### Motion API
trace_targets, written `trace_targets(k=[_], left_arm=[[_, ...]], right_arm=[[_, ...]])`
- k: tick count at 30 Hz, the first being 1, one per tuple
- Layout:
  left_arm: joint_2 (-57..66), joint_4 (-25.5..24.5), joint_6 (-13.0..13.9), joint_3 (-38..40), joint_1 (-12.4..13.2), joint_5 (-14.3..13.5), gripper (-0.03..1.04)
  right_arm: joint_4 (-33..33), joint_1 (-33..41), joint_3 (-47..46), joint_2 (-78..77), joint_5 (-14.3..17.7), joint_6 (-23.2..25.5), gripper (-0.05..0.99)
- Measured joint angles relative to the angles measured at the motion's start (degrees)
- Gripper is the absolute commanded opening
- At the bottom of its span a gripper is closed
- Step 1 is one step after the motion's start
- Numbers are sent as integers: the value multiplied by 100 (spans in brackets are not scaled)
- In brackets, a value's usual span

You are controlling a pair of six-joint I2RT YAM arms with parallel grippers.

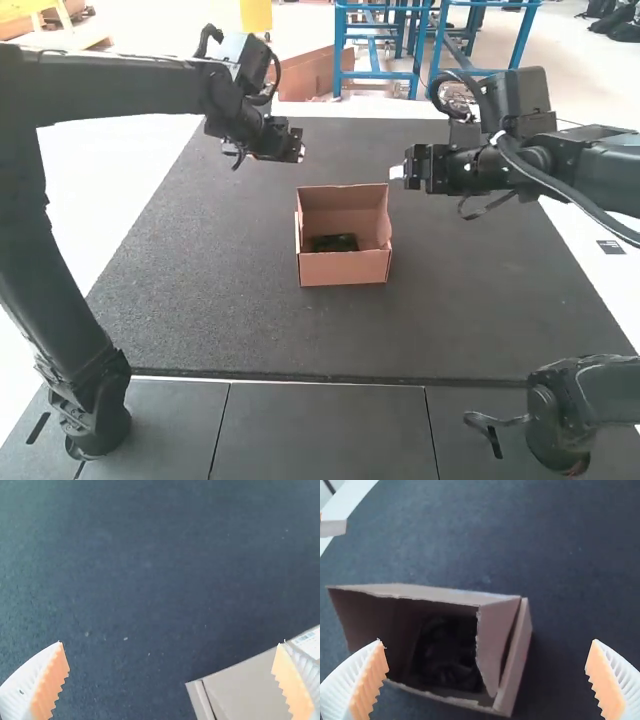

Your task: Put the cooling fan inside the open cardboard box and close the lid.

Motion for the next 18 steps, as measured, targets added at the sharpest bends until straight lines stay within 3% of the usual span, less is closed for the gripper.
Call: trace_targets(k=[9,18], left_arm=[[667,-299,20,734,-798,4,96],[988,-645,20,754,-1045,26,96]], right_arm=[[-2212,0,911,-319,-9,-72,90],[-2962,0,1742,-326,-186,70,90]])
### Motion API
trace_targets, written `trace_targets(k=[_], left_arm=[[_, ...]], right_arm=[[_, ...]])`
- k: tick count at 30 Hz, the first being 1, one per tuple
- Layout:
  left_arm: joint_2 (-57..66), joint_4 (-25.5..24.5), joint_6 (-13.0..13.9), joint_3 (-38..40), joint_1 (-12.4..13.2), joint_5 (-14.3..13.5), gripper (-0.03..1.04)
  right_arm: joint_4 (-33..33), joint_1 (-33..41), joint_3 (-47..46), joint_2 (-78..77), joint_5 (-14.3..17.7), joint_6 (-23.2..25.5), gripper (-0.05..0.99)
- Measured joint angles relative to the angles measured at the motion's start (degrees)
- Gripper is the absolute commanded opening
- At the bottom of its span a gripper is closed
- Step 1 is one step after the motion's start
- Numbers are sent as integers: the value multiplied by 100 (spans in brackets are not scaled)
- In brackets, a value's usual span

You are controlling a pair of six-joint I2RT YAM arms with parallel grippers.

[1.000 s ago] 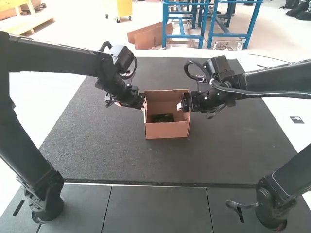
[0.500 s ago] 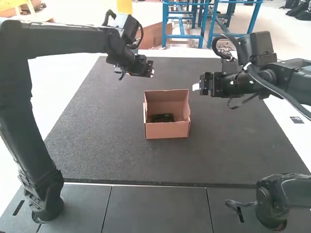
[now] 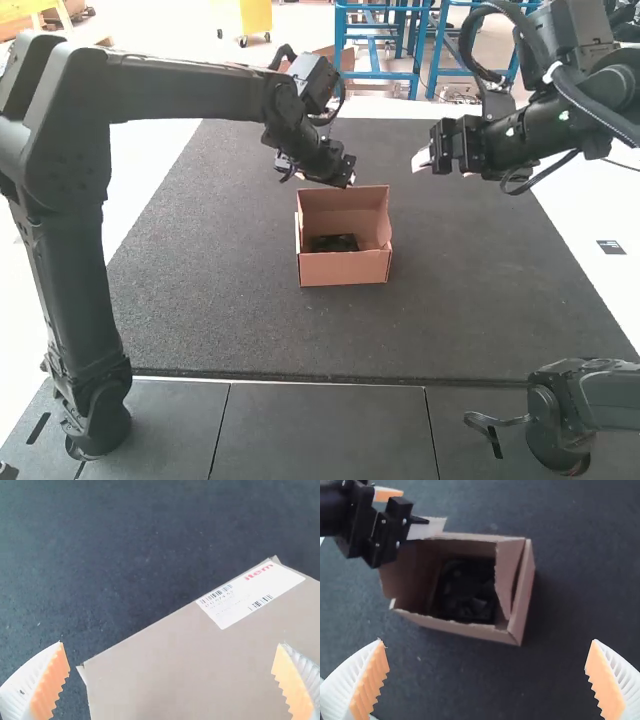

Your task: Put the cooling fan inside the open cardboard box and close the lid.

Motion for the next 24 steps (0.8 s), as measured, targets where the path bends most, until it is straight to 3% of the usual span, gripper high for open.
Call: trace_targets(k=[11,24], left_arm=[[81,-258,-2,-85,-247,94,96],[264,9,-199,-743,-317,286,96]], right_arm=[[-114,-151,22,2,-275,129,90],[-629,-151,20,2,-533,122,90]])
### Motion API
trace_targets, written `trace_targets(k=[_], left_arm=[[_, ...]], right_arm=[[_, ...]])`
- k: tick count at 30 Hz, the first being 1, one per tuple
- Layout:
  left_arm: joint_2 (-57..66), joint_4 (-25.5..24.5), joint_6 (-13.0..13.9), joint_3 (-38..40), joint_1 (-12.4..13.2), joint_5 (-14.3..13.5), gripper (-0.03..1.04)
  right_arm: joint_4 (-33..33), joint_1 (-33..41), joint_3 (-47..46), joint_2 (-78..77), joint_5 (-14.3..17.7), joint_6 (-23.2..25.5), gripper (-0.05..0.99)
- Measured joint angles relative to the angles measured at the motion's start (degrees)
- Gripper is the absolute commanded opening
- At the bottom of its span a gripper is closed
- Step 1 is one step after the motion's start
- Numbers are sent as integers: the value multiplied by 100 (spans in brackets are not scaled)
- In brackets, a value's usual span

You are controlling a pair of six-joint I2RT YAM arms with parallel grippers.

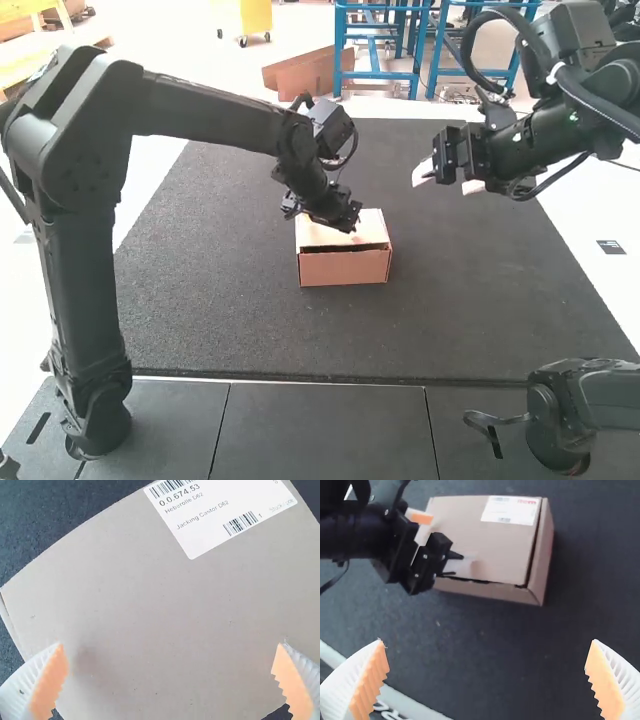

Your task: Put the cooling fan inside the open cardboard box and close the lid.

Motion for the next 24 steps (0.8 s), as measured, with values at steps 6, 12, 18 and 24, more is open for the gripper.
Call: trace_targets(k=[6,12,18,24], left_arm=[[109,131,-15,-20,-2,15,96],[144,125,-17,-11,0,-7,96],[107,-177,-11,376,57,17,96],[-579,-271,140,1207,487,-11,96]], right_arm=[[-258,0,-4,-2,-39,-116,90],[-264,0,-4,-2,-44,-186,90],[363,0,-7,0,-44,-138,90],[1384,-13,-4,0,83,-70,90]])
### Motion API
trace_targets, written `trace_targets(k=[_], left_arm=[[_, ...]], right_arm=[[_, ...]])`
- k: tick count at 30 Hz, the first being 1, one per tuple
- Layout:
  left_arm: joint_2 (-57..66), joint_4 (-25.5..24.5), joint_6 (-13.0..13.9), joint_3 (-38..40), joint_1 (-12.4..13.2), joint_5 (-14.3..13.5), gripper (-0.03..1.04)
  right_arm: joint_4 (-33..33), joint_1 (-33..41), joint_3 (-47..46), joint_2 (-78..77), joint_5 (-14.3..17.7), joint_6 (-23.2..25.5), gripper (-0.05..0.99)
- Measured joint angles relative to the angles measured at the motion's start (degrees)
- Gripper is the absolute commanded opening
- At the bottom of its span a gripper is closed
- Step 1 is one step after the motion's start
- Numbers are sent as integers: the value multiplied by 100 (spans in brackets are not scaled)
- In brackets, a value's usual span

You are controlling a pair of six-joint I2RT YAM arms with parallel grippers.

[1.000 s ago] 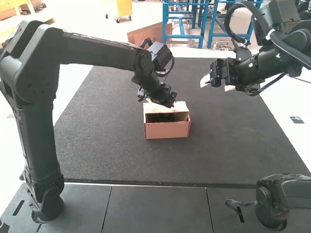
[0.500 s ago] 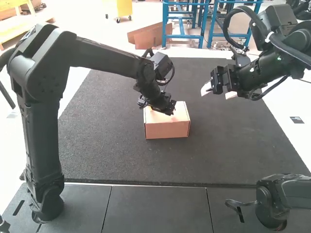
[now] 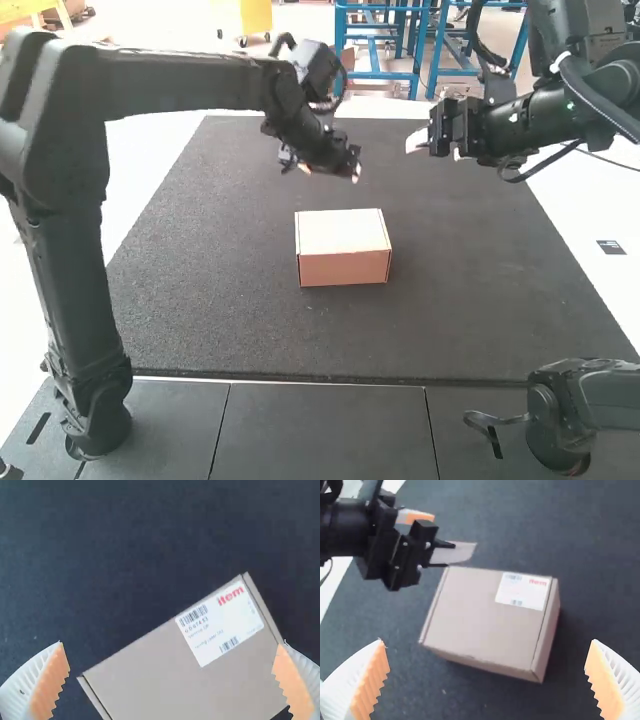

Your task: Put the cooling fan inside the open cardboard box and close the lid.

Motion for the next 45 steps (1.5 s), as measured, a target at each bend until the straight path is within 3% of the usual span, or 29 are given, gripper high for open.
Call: trace_targets(k=[6,16,25,35,45], left_arm=[[-1034,133,79,127,590,-42,96],[-2752,1871,151,-1703,1298,96,96],[-4435,3097,243,-3810,1626,409,96],[-6332,4059,306,-5646,2026,461,96],[-7506,5086,951,-7163,2262,452,96]], right_arm=[[979,-7,-280,-2,380,92,90],[2612,-111,-1161,-260,702,243,90],[3462,-566,-2354,-970,721,234,90],[4181,-634,-3615,-1906,852,76,90],[4990,-802,-4352,-2481,890,-7,90]])
